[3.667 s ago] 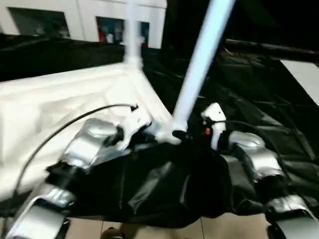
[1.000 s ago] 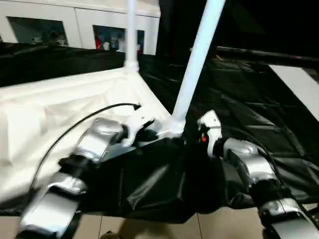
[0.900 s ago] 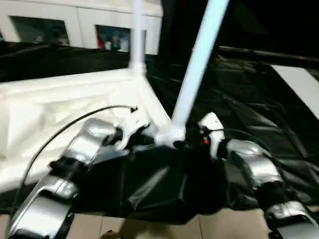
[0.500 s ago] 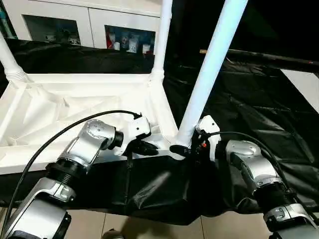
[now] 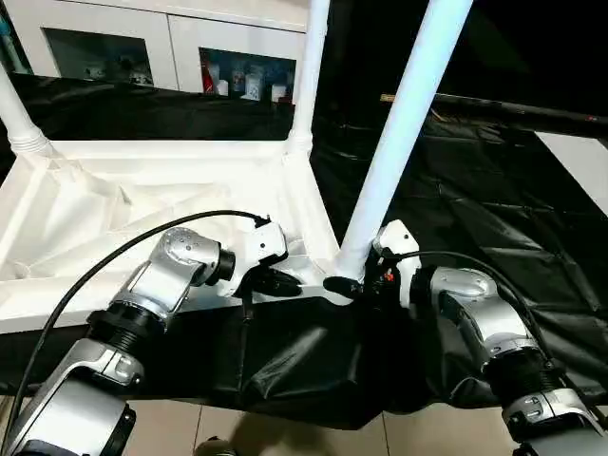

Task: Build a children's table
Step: Rotate leg to tighten

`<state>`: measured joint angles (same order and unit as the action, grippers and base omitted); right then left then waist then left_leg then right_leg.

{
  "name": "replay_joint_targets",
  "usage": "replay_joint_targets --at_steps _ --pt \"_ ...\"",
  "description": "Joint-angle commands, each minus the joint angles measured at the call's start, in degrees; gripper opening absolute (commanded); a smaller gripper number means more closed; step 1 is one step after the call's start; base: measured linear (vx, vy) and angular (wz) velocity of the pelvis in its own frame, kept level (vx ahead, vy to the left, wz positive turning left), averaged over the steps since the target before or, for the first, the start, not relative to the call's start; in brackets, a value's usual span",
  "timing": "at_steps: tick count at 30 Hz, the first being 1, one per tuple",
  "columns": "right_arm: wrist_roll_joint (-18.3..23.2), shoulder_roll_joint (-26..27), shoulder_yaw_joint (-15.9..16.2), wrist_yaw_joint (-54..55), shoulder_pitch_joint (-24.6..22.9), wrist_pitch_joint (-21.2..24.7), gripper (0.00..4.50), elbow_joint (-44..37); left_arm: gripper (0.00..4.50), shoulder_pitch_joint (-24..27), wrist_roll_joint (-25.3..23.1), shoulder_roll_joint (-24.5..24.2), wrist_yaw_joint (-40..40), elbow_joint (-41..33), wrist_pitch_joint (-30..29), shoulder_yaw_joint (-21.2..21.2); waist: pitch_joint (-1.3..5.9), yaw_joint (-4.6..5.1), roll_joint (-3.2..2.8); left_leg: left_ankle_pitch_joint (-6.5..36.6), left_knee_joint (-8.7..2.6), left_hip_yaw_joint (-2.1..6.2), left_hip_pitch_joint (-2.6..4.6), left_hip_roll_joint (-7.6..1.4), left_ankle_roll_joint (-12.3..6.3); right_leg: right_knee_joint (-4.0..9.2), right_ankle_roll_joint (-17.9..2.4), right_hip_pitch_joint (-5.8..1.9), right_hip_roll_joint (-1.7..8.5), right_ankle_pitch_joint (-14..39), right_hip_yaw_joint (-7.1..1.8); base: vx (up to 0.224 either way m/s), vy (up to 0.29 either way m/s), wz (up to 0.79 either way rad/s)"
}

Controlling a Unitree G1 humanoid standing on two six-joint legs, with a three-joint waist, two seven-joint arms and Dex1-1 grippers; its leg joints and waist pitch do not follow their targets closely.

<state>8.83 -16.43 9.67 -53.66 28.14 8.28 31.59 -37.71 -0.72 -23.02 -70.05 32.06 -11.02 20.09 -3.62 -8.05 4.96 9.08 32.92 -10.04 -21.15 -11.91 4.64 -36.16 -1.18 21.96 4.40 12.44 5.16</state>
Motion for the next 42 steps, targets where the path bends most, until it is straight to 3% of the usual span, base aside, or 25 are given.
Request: replay_joint_targets --at_steps 1,3,4,5,7,12,16,21,25,28,32,36,40,42 --pt "-0.3 -1.0 -0.7 0.5 -0.1 -0.4 3.49 -1.1 0.00 -0.3 0.7 1.0 -2.0 -2.1 0.6 1.8 3.76 0.54 -0.99 10.9 -3.76 0.33 1.12 -2.07 0.44 4.18 -11.4 -2.48 4.48 4.1 -3.53 0.000 0.000 0.00" --pt "-0.2 -1.8 0.0 -0.8 -1.2 0.5 3.34 -3.7 0.00 0.2 1.5 0.2 -4.6 -3.1 0.8 1.8 3.79 0.52 -0.93 10.9 -3.74 0.32 1.10 -2.03 0.38 4.20 -11.4 -2.54 4.47 4.2 -3.52 0.000 0.000 0.00" --pt "0.2 -2.3 1.4 -3.6 -2.8 1.1 3.25 -6.1 0.00 0.6 2.1 -0.7 -6.6 -3.4 1.9 1.5 4.06 0.44 -0.28 10.0 -3.60 0.27 1.10 -2.11 0.01 4.06 -11.1 -2.76 4.46 3.3 -3.55 0.000 0.000 0.00" --pt "0.5 -2.6 2.5 -5.5 -3.8 1.4 3.16 -7.8 0.00 0.9 2.6 -1.2 -7.9 -3.5 2.7 1.3 4.01 0.26 -0.65 9.2 -3.59 0.32 0.98 -2.08 -0.47 3.90 -11.0 -2.80 4.46 2.5 -3.51 0.000 0.000 0.00" --pt "0.8 -2.6 3.3 -7.0 -4.6 1.5 3.04 -8.7 0.00 0.9 2.7 -1.5 -8.3 -3.1 3.4 0.9 4.03 0.30 -0.66 9.0 -3.56 0.27 1.09 -2.10 -0.93 3.88 -11.1 -2.66 4.44 1.6 -3.52 0.000 0.000 0.00" --pt "0.8 -2.5 3.1 -6.6 -4.5 1.4 2.77 -8.3 0.00 0.9 2.7 -1.5 -8.1 -2.8 3.6 0.8 3.78 0.42 -0.82 12.5 -3.86 0.38 1.23 -2.22 0.58 4.42 -10.8 -2.40 4.66 7.6 -3.50 0.000 0.000 0.00" --pt "0.8 -2.1 2.7 -5.9 -4.9 1.7 2.75 -8.5 0.00 1.0 2.6 -1.5 -7.6 -2.5 3.7 0.6 3.96 0.41 -0.71 10.7 -3.67 0.32 1.11 -2.10 0.39 4.06 -11.1 -2.51 4.53 4.6 -3.55 0.000 0.000 0.00" --pt "1.3 0.7 0.0 -0.2 -4.9 2.4 2.74 -6.8 0.00 0.7 1.8 0.0 -3.1 -0.7 3.6 -0.9 3.94 0.52 -0.63 10.5 -3.70 0.38 1.03 -2.03 0.59 4.10 -10.9 -2.58 4.61 5.3 -3.47 0.000 0.000 0.00" --pt "0.2 4.9 -3.4 11.2 -2.3 2.3 2.74 0.4 0.00 -0.1 0.9 3.0 4.4 1.4 2.0 -2.4 3.85 1.13 -0.66 12.4 -3.91 0.46 1.04 -2.05 1.98 4.41 -10.4 -2.39 4.74 9.6 -3.52 0.000 0.000 0.00" --pt "-0.1 9.4 -7.1 23.7 1.3 1.7 2.74 8.5 0.00 -1.0 0.6 7.9 13.1 2.9 -2.4 -4.0 3.88 1.90 -0.70 13.1 -3.89 0.52 1.12 -2.00 2.69 4.53 -10.8 -2.14 4.82 11.0 -3.50 0.000 0.000 0.00" --pt "1.6 13.0 -11.0 32.8 5.7 2.1 2.74 15.8 0.00 -3.2 -1.3 12.7 24.2 6.4 -6.4 -5.5 4.06 2.34 -0.86 12.7 -3.72 0.40 1.07 -1.89 2.41 4.49 -10.5 -2.19 4.63 9.4 -3.61 0.000 0.000 0.00" --pt "-0.4 14.2 -10.8 39.9 8.8 0.9 2.74 20.8 0.00 -4.5 -2.5 15.0 29.9 8.3 -7.4 -6.1 4.21 2.38 -0.71 10.2 -3.58 0.39 0.83 -1.77 1.75 4.25 -10.3 -2.52 4.51 5.5 -3.57 0.000 0.000 0.00" --pt "-0.3 15.5 -11.7 38.9 11.3 -2.0 2.74 24.5 0.00 -5.1 -4.7 15.6 32.5 9.5 -6.5 -5.5 4.09 2.52 -0.54 11.4 -3.59 0.34 0.85 -1.70 1.00 4.64 -9.5 -2.45 4.53 8.0 -3.49 0.000 0.000 0.00" --pt "1.0 15.8 -11.9 33.1 10.8 -2.6 3.30 22.8 0.00 -5.0 -4.8 15.1 32.1 9.3 -6.4 -5.4 4.13 2.56 -0.60 11.8 -3.65 0.41 0.84 -1.85 0.79 4.65 -9.3 -2.49 4.51 7.9 -3.48 0.000 0.000 0.00"
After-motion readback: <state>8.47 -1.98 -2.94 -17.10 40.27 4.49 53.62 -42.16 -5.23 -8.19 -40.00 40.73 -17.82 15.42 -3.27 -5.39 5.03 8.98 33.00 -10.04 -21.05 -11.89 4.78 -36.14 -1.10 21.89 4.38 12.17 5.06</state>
